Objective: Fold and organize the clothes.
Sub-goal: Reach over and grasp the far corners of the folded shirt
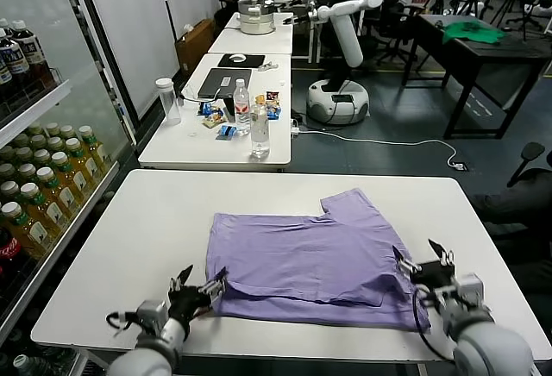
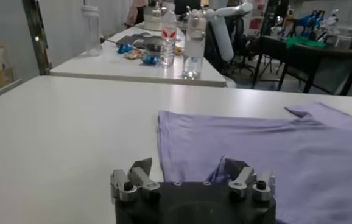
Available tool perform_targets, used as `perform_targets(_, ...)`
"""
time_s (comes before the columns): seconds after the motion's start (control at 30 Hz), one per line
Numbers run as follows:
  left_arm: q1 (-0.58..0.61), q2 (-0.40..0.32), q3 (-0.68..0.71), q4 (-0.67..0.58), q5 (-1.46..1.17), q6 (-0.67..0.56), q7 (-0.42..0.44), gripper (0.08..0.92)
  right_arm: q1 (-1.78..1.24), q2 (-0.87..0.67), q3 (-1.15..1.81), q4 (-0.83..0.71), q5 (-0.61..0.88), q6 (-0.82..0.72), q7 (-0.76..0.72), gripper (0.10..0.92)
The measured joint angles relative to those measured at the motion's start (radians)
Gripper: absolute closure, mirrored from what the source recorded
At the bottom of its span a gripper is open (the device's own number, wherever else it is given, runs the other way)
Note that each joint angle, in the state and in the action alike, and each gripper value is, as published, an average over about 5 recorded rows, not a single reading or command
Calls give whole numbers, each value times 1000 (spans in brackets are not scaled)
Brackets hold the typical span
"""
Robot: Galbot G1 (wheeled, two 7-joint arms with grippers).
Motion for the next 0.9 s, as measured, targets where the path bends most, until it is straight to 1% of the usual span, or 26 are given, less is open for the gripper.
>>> perform_targets(0.23,-190,-7,43,177,-26,-3,-1,177,240,17,-140,-216,26,-8,-5,203)
perform_targets(0.43,-323,-19,83,309,-37,-6,5,177,407,53,-235,-392,32,-12,-12,203)
perform_targets(0.7,-452,-42,135,449,-40,-8,14,177,581,116,-317,-618,49,-16,-22,203)
perform_targets(0.9,-515,-58,169,522,-45,-9,21,177,667,160,-347,-757,72,-17,-35,203)
